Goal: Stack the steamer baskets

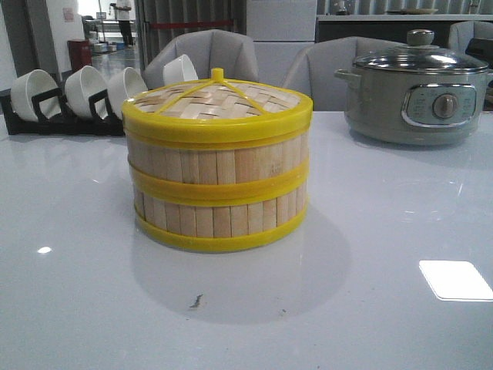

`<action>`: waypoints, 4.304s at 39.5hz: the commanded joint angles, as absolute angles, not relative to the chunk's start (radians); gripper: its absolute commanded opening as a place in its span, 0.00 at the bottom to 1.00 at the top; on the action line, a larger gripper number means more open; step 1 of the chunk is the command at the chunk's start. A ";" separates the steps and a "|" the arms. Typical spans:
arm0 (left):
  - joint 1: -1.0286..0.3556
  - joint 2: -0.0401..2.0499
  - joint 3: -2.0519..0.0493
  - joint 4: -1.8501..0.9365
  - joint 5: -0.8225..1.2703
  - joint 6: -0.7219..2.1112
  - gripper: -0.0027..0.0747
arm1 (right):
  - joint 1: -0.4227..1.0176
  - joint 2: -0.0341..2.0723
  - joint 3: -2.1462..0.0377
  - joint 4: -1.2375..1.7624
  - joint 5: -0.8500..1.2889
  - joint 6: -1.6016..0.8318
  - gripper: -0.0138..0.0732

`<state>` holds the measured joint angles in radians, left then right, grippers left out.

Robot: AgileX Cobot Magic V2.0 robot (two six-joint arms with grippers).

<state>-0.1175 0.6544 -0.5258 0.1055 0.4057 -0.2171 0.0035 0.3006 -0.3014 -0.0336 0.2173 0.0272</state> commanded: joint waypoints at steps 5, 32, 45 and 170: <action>-0.126 0.650 -0.554 0.108 0.328 -0.230 0.14 | -0.003 0.304 -0.331 -0.039 0.125 0.025 0.22; -0.124 0.378 -0.472 0.166 0.197 -0.230 0.14 | -0.003 0.304 -0.331 -0.039 0.124 0.025 0.22; -0.124 0.165 -0.215 0.175 -0.062 -0.230 0.14 | -0.003 0.304 -0.331 -0.039 0.124 0.025 0.22; -0.124 -0.016 0.007 0.045 -0.078 -0.042 0.14 | -0.003 0.304 -0.331 -0.039 0.123 0.025 0.22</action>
